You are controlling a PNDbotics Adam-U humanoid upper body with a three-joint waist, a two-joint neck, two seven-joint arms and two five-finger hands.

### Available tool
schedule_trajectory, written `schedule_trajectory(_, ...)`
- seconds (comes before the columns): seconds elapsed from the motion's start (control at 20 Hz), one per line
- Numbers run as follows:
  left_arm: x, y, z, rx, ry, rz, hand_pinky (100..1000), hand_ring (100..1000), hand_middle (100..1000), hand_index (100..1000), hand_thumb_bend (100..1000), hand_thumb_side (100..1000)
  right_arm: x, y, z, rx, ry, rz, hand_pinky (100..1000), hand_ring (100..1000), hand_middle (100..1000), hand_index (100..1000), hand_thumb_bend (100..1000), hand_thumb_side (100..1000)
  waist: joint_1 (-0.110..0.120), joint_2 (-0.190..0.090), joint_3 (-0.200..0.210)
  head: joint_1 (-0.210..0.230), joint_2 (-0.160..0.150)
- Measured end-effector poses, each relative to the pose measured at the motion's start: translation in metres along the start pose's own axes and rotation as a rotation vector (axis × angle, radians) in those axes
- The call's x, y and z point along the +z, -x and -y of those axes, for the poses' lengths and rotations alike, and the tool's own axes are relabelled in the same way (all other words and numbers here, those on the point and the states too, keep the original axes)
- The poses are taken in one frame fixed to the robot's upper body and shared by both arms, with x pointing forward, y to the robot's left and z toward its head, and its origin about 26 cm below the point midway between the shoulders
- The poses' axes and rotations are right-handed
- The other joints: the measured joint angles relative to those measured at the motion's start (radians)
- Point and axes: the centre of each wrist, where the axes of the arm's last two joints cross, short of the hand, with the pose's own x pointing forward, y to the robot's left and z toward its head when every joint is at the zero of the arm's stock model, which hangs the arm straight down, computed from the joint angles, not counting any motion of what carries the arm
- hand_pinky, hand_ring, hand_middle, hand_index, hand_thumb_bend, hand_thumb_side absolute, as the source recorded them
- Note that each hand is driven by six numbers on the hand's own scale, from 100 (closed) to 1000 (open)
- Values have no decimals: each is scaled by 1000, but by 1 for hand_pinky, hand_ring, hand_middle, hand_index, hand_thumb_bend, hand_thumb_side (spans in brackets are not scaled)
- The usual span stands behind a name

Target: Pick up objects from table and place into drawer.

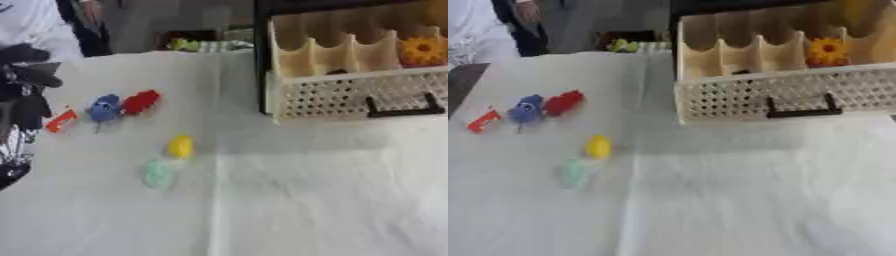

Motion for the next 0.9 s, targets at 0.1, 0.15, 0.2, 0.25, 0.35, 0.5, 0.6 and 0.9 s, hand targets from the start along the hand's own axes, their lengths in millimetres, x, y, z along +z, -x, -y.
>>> schedule_trajectory(0.1, 0, -1, -1, -32, 78, 11, 359, 641, 732, 922, 100, 530, 0, 1, -1, -9, 20, 2, 536, 507, 270, 705, 369, 1000, 0, -2, -2, -1, 2)
schedule_trajectory(0.15, -1, -1, -2, -47, 116, 15, 358, 640, 727, 926, 100, 523, 0, 1, -2, -12, 28, 2, 536, 507, 270, 705, 370, 1000, 0, -2, -2, -2, 3)
schedule_trajectory(0.2, -2, -1, -3, -66, 155, 23, 359, 640, 725, 928, 100, 521, 1, 2, -3, -14, 36, 0, 536, 507, 270, 705, 371, 1000, 0, -2, -2, -3, 3)
schedule_trajectory(0.25, -4, -2, -4, -84, 191, 28, 353, 630, 711, 951, 100, 494, 1, 2, -4, -17, 41, -3, 537, 507, 270, 706, 372, 1000, 0, -2, -2, -5, 3)
schedule_trajectory(0.35, -6, -3, -6, -122, 263, 35, 345, 622, 701, 946, 100, 454, 2, 3, -5, -20, 48, -6, 538, 507, 271, 706, 375, 1000, 0, -3, -2, -7, 3)
schedule_trajectory(0.5, -11, -4, -13, -190, 372, 33, 344, 621, 701, 898, 100, 452, 2, 3, -6, -20, 54, -7, 538, 507, 271, 706, 375, 1000, -2, -3, -5, -7, 2)
schedule_trajectory(0.6, -16, -5, -27, -256, 450, 20, 354, 629, 709, 876, 100, 521, 1, 4, -7, -26, 55, -4, 539, 507, 271, 706, 375, 1000, -8, -3, -11, -4, 1)
schedule_trajectory(0.9, -27, -8, -42, -319, 565, -17, 408, 694, 770, 915, 100, 631, 1, 5, -9, -34, 51, -5, 543, 507, 270, 707, 383, 1000, -12, -2, -18, 4, -7)
